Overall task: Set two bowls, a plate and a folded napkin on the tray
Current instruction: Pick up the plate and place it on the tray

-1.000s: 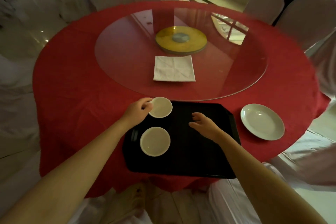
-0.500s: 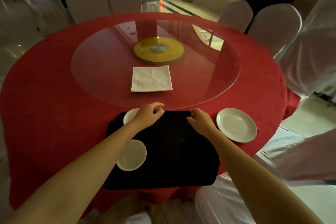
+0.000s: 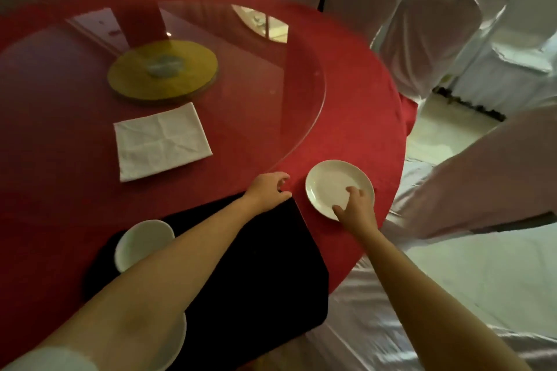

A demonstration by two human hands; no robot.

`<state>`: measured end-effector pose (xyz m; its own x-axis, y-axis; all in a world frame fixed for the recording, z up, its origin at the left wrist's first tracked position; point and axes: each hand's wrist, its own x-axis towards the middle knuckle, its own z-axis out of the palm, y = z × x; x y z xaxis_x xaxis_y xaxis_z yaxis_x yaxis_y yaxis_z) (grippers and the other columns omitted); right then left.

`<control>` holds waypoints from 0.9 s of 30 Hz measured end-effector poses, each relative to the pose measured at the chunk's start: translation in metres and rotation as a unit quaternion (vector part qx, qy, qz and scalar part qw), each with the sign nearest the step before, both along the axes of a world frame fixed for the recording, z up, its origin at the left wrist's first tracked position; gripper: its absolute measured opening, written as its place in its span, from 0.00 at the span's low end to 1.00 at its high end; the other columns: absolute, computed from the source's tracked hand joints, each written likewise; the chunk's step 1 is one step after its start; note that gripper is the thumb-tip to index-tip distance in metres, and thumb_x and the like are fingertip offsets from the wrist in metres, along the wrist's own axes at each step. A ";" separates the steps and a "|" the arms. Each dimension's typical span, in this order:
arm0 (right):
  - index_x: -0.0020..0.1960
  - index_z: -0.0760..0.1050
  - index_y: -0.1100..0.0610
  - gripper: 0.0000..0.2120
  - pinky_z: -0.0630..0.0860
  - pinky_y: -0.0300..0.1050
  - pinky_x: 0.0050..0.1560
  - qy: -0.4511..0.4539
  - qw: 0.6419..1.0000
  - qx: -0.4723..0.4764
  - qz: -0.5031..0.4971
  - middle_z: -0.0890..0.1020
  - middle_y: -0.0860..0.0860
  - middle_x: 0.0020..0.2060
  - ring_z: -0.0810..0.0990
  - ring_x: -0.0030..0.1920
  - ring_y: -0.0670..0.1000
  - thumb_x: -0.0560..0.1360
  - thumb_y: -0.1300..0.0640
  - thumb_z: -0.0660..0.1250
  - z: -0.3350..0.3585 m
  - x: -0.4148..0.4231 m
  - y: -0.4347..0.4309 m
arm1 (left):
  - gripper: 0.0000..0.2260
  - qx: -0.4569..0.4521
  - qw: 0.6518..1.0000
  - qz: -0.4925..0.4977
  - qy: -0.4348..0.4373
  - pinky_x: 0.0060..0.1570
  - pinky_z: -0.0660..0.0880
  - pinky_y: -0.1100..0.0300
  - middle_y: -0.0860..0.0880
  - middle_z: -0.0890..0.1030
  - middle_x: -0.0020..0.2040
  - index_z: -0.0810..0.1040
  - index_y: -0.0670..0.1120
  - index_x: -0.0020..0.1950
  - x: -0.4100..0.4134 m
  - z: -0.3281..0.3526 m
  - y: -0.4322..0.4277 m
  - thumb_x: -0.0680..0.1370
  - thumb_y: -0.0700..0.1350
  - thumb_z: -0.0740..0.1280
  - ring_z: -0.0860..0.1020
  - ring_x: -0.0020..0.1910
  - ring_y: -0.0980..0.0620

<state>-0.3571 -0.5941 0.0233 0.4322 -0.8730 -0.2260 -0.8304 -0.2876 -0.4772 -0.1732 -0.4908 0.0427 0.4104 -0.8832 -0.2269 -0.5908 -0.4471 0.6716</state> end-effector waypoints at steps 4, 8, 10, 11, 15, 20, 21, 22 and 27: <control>0.70 0.62 0.61 0.31 0.66 0.56 0.64 0.063 0.996 -0.007 -0.068 0.65 0.63 0.67 0.64 0.65 0.64 0.72 0.55 0.69 -0.021 -0.018 -0.018 | 0.22 0.016 0.999 -0.037 -0.005 0.58 0.71 0.51 0.39 0.76 0.60 0.71 0.43 0.65 -0.008 -0.023 -0.046 0.72 0.43 0.68 0.74 0.59 0.41; 0.71 0.60 0.60 0.33 0.65 0.57 0.66 0.045 0.993 0.027 -0.106 0.64 0.64 0.67 0.64 0.67 0.64 0.71 0.55 0.70 -0.039 -0.028 -0.032 | 0.24 0.032 0.998 -0.058 -0.019 0.59 0.69 0.49 0.36 0.73 0.62 0.69 0.42 0.65 -0.010 -0.042 -0.080 0.71 0.43 0.68 0.71 0.62 0.38; 0.72 0.58 0.59 0.35 0.65 0.56 0.67 0.020 0.994 0.042 -0.103 0.64 0.64 0.67 0.64 0.67 0.64 0.71 0.56 0.71 -0.045 -0.029 -0.038 | 0.26 0.050 0.997 -0.062 -0.022 0.60 0.68 0.48 0.35 0.71 0.63 0.66 0.42 0.68 -0.009 -0.048 -0.094 0.71 0.42 0.68 0.70 0.63 0.37; 0.73 0.58 0.59 0.35 0.64 0.55 0.67 0.006 0.994 0.043 -0.100 0.64 0.64 0.66 0.64 0.67 0.63 0.71 0.57 0.71 -0.047 -0.029 -0.041 | 0.28 0.060 0.996 -0.066 -0.023 0.61 0.68 0.49 0.35 0.70 0.64 0.63 0.43 0.70 -0.009 -0.051 -0.099 0.71 0.41 0.68 0.69 0.64 0.37; 0.74 0.56 0.56 0.38 0.66 0.47 0.63 -0.040 0.992 0.045 -0.107 0.66 0.63 0.62 0.68 0.62 0.61 0.69 0.61 0.71 -0.054 -0.028 -0.048 | 0.28 0.075 0.994 -0.072 -0.023 0.61 0.67 0.51 0.34 0.69 0.65 0.60 0.41 0.72 -0.008 -0.057 -0.116 0.73 0.38 0.64 0.68 0.65 0.37; 0.75 0.55 0.52 0.39 0.63 0.38 0.56 -0.087 0.987 0.046 -0.127 0.65 0.61 0.59 0.69 0.57 0.57 0.69 0.63 0.70 -0.057 -0.026 -0.052 | 0.16 0.050 0.994 -0.093 -0.037 0.50 0.69 0.50 0.34 0.74 0.55 0.72 0.38 0.59 -0.009 -0.057 -0.124 0.72 0.37 0.62 0.72 0.56 0.37; 0.75 0.55 0.52 0.39 0.62 0.36 0.55 -0.093 0.986 0.046 -0.129 0.65 0.61 0.59 0.68 0.56 0.56 0.69 0.63 0.70 -0.057 -0.026 -0.052 | 0.16 0.047 0.994 -0.093 -0.036 0.50 0.69 0.50 0.34 0.73 0.55 0.72 0.38 0.60 -0.010 -0.056 -0.124 0.72 0.37 0.62 0.72 0.56 0.37; 0.75 0.55 0.52 0.39 0.61 0.33 0.54 -0.096 0.986 0.042 -0.128 0.66 0.62 0.59 0.68 0.55 0.54 0.69 0.64 0.70 -0.058 -0.027 -0.052 | 0.16 0.045 0.994 -0.092 -0.033 0.50 0.69 0.50 0.33 0.73 0.55 0.72 0.38 0.60 -0.009 -0.057 -0.124 0.72 0.37 0.62 0.72 0.56 0.37; 0.75 0.56 0.52 0.39 0.62 0.35 0.54 -0.099 0.987 0.037 -0.122 0.66 0.61 0.59 0.68 0.55 0.55 0.69 0.64 0.69 -0.053 -0.025 -0.052 | 0.14 0.024 0.997 -0.071 -0.009 0.46 0.67 0.54 0.34 0.74 0.54 0.74 0.38 0.57 -0.008 -0.052 -0.117 0.71 0.37 0.62 0.72 0.54 0.38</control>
<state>-0.3817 -0.6465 -0.0300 0.2526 -0.9411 -0.2246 -0.7589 -0.0486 -0.6494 -0.1810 -0.6077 -0.0094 0.2866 -0.9211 -0.2635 -0.6624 -0.3892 0.6402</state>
